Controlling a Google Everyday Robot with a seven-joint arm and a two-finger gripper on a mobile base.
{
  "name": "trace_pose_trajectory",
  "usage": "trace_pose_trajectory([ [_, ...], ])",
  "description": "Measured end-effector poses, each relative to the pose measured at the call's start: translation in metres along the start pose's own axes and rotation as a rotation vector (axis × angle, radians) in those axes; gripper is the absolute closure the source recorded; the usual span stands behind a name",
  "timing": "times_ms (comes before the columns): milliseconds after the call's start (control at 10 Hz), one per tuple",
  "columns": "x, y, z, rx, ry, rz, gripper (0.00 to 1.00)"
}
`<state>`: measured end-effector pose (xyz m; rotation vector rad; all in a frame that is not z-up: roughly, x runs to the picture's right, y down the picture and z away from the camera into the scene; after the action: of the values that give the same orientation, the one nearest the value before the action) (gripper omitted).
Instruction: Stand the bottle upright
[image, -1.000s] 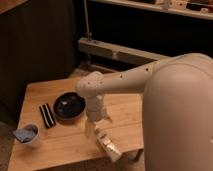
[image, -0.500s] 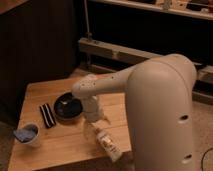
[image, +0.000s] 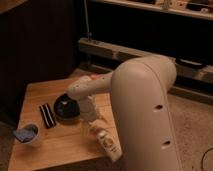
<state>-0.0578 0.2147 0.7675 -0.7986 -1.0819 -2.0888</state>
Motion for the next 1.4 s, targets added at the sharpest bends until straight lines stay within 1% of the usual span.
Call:
trace_pose_trajectory([
  [200, 0.007, 0.004, 0.010, -0.002, -0.016, 0.007, 0.20],
  [500, 0.016, 0.011, 0.014, -0.006, -0.016, 0.021, 0.20],
  [1000, 0.031, 0.013, 0.028, -0.008, -0.058, 0.018, 0.20],
  [1400, 0.036, 0.012, 0.029, -0.012, -0.063, 0.019, 0.20],
])
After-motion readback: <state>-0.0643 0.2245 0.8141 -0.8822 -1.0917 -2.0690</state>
